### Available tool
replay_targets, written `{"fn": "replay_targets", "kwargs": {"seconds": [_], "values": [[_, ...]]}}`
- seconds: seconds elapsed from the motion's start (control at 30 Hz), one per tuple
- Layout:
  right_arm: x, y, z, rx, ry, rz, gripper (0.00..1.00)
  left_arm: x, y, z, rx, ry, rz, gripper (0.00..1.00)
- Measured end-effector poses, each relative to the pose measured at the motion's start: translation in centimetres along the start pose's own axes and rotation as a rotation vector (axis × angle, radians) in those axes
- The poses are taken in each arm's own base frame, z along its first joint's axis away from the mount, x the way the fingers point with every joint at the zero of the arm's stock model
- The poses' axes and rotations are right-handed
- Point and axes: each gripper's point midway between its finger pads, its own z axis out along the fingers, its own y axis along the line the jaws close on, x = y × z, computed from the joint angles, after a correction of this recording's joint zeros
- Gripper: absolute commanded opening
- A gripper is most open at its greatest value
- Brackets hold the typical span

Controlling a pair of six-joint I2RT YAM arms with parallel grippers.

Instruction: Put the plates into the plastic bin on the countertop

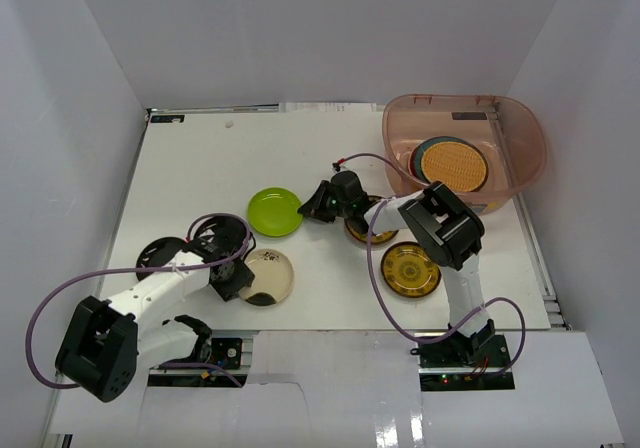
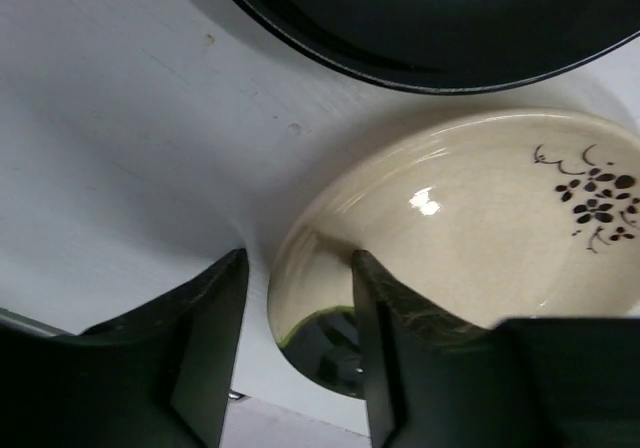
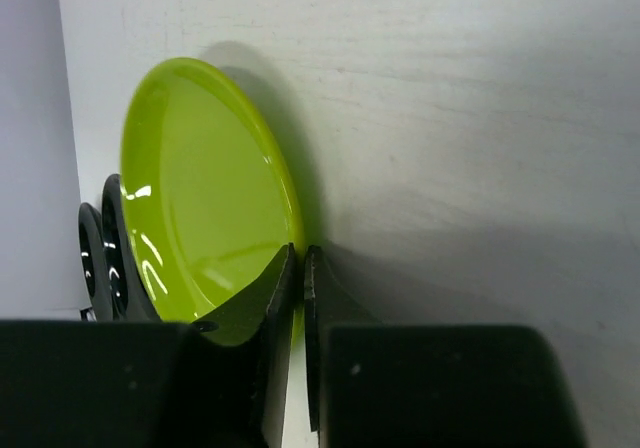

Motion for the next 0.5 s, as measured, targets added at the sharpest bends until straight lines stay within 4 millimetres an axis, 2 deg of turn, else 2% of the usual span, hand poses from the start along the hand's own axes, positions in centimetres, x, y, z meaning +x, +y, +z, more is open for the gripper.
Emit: {"fn": "replay_targets", "kwargs": {"seconds": [0.07, 0.17, 0.2, 0.27, 0.3, 0.37, 0.4, 0.5], "values": [[0.2, -0.5, -0.7, 0.011, -0.006, 0.002, 0.08, -0.1, -0.4, 0.1, 0.018, -0.004, 0.001, 0.47], [0.5, -1.0, -2.8, 0.033, -0.016, -0.007, 0.08, -0.1, -0.9, 0.1, 0.048, -0.008, 0.003, 0.29], [0.5, -1.0, -3.7, 0.037, -0.022, -0.012, 0.08, -0.2, -1.3, 0.0, 0.067, -0.010, 0.006, 0.20], [-0.2, -0.6, -5.3, 0.033, -0.038, -0.023, 0.08, -0.3, -1.7, 0.0, 0.090, -0.013, 0.006, 0.10], [-0.9, 0.0, -6.3, 0.025, -0.054, -0.035, 0.08, -0.5, -2.2, -0.2, 0.115, -0.020, 0.003, 0.01], [-2.8, 1.4, -8.6, -0.002, -0.095, -0.065, 0.08, -0.9, -3.3, -0.7, 0.172, -0.034, -0.001, 0.00], [-4.4, 2.5, -10.0, -0.022, -0.133, -0.085, 0.08, -1.2, -4.0, -1.1, 0.209, -0.046, -0.004, 0.00], [-11.6, 5.2, -15.3, -0.092, -0.307, -0.131, 0.08, -1.8, -4.8, -2.1, 0.285, -0.080, 0.001, 0.00]]}}
